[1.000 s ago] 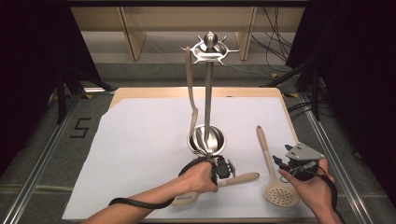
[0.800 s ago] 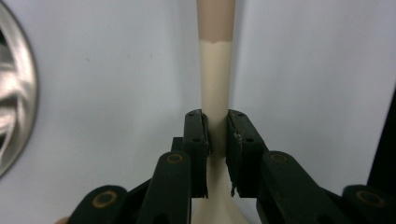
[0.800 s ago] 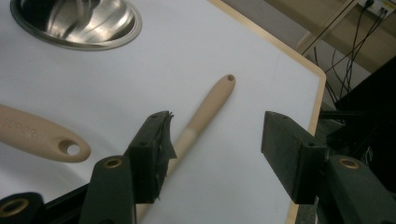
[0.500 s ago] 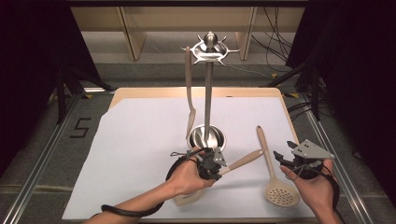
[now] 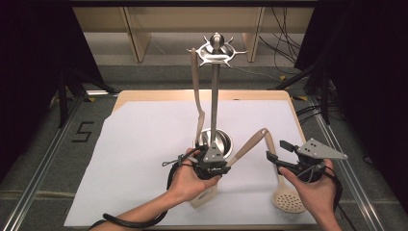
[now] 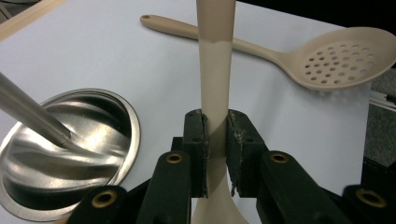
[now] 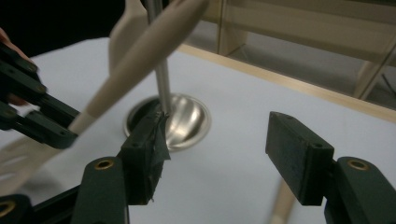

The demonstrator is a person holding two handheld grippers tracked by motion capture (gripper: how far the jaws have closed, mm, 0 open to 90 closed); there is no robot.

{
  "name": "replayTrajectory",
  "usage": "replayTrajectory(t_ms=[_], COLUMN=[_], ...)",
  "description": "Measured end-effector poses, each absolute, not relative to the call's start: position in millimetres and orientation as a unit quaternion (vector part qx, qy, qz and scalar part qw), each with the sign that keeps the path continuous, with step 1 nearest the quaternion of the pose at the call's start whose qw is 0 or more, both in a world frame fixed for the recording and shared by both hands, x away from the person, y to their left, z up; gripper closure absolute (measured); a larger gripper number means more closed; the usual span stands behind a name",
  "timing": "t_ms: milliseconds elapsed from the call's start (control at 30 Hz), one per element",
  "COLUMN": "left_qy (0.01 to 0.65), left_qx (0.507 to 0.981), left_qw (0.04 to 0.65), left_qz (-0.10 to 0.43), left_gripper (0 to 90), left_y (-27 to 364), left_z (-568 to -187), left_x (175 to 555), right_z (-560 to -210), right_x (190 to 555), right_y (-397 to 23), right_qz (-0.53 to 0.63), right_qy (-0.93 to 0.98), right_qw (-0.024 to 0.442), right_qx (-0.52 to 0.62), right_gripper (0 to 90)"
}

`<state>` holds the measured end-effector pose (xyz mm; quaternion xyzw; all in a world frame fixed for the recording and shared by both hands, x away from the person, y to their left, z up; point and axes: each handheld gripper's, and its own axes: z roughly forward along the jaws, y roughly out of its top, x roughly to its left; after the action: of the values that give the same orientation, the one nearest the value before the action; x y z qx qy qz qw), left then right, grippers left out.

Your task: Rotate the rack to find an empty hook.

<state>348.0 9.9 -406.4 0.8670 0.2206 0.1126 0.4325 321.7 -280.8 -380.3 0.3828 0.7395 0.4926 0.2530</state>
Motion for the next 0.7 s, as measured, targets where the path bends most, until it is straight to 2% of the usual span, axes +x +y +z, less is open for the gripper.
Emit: replayTrajectory(t_ms=[467, 533, 633, 700], left_qy=[0.247, 0.225, 0.244, 0.243], left_qx=[0.839, 0.853, 0.838, 0.837], left_qw=[0.468, 0.453, 0.472, 0.475], left_qz=[0.123, 0.132, 0.125, 0.12], left_gripper=[78.2, 78.2, 78.2, 78.2], left_y=[10, 12, 8, 7], left_z=[-404, -402, -403, -403], left_x=[347, 349, 346, 346], right_z=[-360, -360, -355, -355], right_x=[329, 327, 333, 335], right_y=[-255, -251, -244, -243], right_qz=[0.535, 0.539, 0.542, 0.544], right_qy=[0.734, 0.728, 0.735, 0.734], right_qw=[0.236, 0.219, 0.206, 0.215], right_qx=[0.346, 0.363, 0.35, 0.345], right_gripper=[43.3, 43.3, 43.2, 43.3])
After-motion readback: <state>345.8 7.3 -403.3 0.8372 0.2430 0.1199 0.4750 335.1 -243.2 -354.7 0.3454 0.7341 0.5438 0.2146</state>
